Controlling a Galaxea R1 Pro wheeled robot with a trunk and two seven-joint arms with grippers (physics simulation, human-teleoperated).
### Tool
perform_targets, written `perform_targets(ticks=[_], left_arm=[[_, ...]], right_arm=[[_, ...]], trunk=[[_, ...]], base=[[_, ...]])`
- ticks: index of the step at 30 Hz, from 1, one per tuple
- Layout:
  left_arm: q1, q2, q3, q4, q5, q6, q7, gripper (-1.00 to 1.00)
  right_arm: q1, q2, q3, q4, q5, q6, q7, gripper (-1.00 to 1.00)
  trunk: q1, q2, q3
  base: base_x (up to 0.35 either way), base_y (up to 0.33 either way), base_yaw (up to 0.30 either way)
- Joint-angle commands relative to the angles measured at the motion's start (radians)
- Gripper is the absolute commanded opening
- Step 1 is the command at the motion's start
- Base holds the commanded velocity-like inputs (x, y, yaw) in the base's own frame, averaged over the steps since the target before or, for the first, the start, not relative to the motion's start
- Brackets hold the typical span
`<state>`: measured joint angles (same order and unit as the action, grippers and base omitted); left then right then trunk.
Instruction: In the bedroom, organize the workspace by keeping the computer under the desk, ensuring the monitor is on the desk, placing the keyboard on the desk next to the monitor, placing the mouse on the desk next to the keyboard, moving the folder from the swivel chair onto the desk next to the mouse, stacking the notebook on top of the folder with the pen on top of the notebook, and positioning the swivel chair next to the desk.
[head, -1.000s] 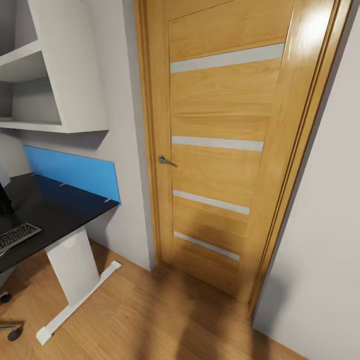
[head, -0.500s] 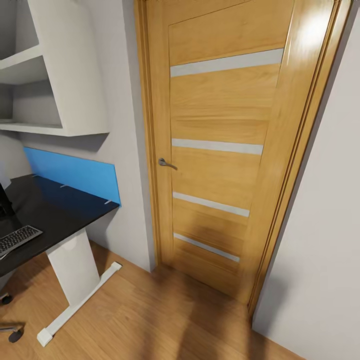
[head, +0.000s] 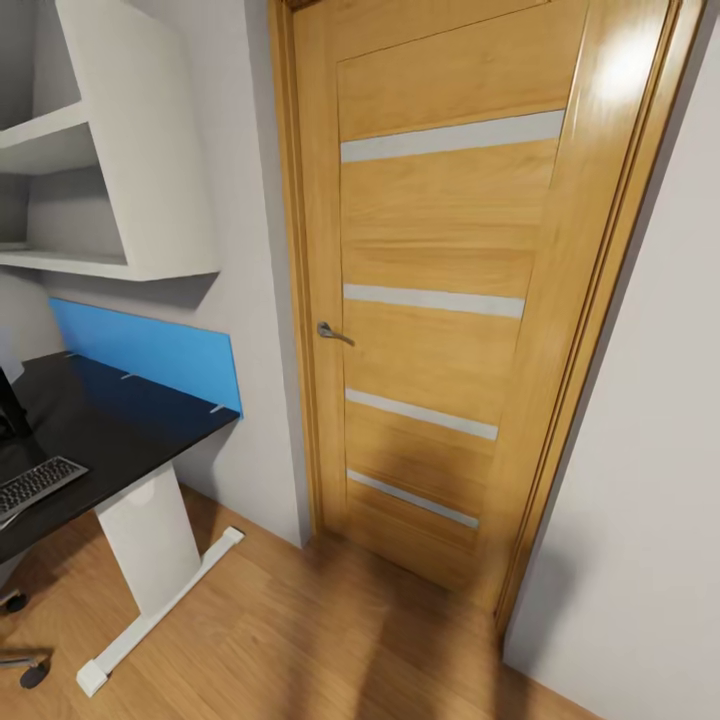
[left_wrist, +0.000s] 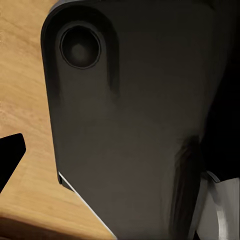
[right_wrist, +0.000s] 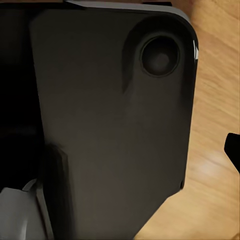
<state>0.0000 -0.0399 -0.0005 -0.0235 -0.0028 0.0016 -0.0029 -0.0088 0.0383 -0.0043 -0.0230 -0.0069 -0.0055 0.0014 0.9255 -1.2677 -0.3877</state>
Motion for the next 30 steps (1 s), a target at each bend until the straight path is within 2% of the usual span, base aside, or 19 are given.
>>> perform_targets(ticks=[1,20,27,30], left_arm=[[0.0,0.0,0.0,-0.001,0.0,0.0,0.0,1.0],[0.0,0.002,0.002,-0.003,0.004,0.003,0.005,1.0],[0.0,0.003,0.002,-0.004,0.004,0.003,0.01,1.0],[0.0,0.006,0.002,-0.005,0.004,0.003,0.011,1.0]], right_arm=[[0.0,0.0,0.0,0.0,-0.001,-0.001,0.0,1.0],[0.0,-0.009,-0.002,0.0,0.001,-0.003,0.0,1.0],[0.0,-0.01,-0.002,-0.001,0.0,-0.027,0.0,1.0],[0.0,-0.015,-0.003,-0.024,-0.001,-0.067,-0.001,1.0]], trunk=[[-0.004,0.007,0.002],[-0.077,0.14,0.062],[-0.104,0.189,0.084],[-0.115,0.21,0.093]], base=[[0.0,0.0,0.0],[0.0,0.0,0.0],[0.0,0.0,0.0],[0.0,0.0,0.0]])
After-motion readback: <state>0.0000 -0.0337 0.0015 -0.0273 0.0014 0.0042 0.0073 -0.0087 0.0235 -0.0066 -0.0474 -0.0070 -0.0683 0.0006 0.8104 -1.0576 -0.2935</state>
